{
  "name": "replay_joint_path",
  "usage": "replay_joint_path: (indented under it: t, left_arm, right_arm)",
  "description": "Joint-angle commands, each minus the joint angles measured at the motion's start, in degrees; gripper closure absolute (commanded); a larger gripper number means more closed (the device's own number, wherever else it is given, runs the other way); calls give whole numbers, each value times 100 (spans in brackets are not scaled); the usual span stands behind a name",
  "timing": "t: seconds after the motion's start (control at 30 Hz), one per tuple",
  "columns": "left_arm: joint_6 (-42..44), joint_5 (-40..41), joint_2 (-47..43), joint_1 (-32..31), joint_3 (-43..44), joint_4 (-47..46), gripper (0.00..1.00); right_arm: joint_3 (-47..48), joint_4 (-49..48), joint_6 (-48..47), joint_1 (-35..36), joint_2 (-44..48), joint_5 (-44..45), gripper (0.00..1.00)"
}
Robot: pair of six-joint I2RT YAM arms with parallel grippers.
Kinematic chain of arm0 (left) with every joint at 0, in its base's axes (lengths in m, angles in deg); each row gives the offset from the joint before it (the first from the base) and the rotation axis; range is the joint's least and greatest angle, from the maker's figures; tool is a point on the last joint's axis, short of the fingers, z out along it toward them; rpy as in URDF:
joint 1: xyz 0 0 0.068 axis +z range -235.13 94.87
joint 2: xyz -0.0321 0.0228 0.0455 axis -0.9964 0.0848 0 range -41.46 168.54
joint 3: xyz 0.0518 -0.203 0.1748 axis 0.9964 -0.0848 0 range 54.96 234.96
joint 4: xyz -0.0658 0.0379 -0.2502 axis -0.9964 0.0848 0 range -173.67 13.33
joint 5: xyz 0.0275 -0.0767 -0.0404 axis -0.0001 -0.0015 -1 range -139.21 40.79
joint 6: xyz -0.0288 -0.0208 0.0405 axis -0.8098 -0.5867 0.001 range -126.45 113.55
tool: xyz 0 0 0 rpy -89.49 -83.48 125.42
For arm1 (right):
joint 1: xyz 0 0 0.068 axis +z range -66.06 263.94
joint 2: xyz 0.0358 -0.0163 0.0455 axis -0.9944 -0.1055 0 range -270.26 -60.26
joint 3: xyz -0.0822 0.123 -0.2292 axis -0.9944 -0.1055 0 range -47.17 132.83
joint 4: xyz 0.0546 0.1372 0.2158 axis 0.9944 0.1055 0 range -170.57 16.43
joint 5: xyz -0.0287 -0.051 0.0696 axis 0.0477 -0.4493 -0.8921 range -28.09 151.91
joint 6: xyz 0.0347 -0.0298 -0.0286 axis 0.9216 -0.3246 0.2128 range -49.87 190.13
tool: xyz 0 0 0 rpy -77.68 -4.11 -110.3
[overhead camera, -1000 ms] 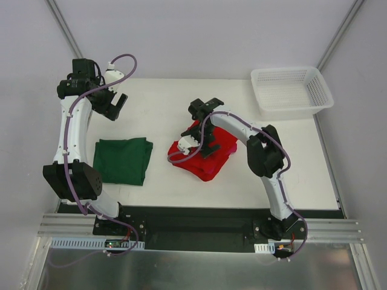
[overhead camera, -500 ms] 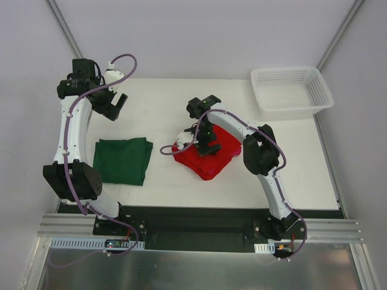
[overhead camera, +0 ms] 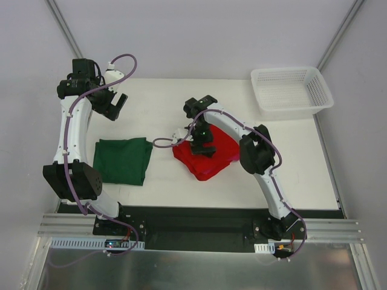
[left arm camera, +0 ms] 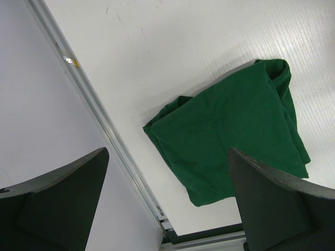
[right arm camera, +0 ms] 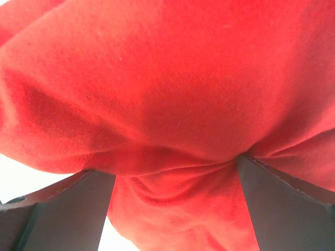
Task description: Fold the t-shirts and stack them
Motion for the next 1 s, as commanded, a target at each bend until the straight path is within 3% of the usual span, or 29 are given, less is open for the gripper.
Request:
replay_joint_path:
  t: [0.0, 0.5, 0.97]
  left_arm:
    - [54, -131, -113, 62, 163, 3, 4]
    - [54, -149, -43, 62, 285, 3, 4]
    - [54, -149, -43, 70, 312, -6, 4]
  right_arm:
    - [75, 390, 616, 28, -235, -201, 0]
    - [39, 196, 2233, 10, -375, -552, 0]
    - [688, 161, 3640, -78, -779, -833, 0]
